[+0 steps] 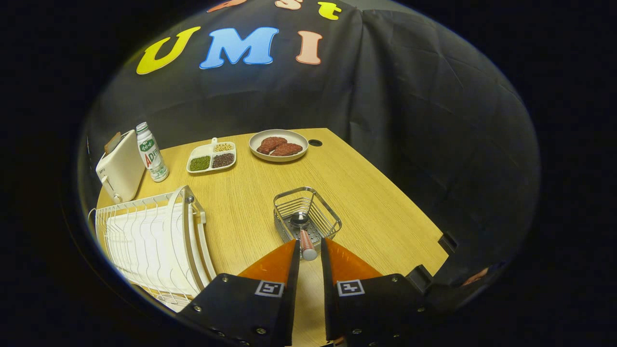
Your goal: Take the plate from the dish rack, then take the spoon from the basket and place it into the plate.
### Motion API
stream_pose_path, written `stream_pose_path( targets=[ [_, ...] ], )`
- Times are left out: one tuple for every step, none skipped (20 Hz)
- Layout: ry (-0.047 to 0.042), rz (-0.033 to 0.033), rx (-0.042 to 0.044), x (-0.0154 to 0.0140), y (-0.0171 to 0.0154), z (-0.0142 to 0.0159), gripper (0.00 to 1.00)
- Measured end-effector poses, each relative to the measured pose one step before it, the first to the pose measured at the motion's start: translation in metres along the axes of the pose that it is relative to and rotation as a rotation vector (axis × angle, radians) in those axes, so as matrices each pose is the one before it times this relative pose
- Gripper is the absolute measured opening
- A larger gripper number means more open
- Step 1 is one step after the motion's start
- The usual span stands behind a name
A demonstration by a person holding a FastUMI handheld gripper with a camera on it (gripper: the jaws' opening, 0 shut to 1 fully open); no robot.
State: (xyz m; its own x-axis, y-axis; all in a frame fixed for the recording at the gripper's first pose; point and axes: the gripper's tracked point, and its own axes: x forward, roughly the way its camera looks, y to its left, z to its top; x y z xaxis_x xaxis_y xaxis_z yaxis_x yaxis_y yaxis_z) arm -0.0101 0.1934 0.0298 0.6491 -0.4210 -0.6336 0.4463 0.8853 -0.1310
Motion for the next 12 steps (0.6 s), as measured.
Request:
stream_pose_path(
  targets=[
    [0.00418, -0.00042, 0.00286, 0.00111, -0.00115, -0.00043, 0.26],
    [0.00073, 0.00151, 0.00491, 0.00273, -0.00142, 0.00127, 0.26],
    [-0.00116, 0.00835, -0.00259, 0.00042, 0.00289, 0.00038, 0.25],
    [0.00000, -0.00249, -0.00100, 0.00017, -0.00107, -0.00122, 0.22],
    [-0.00301, 0.02768, 0.00430, -0.00293, 0.00377, 0.00272, 0.21],
    [0.00298, -0.00552, -0.00449, 0.00300, -0.00109, -0.00333, 0.14],
    [-0.00551, 0.00610, 0.00100, -0.00220, 0.00139, 0.00086, 0.14],
    [-0.00278, -0.00133, -0.00308, 0.00133, 0.00041, 0.00085, 0.14],
    [0.00115, -0.00444, 0.00185, -0.00174, -0.00162, 0.00012, 0.08],
    [-0.00238, -0.00315, 0.00866, -0.00379, 0.00007, 0.00137, 0.08],
    [-0.00113, 0.00191, 0.00559, -0.00161, 0.00011, 0.00019, 0.08],
    [-0.00045, 0.00270, 0.00744, -0.00178, 0.00048, 0.00040, 0.08]
  ],
)
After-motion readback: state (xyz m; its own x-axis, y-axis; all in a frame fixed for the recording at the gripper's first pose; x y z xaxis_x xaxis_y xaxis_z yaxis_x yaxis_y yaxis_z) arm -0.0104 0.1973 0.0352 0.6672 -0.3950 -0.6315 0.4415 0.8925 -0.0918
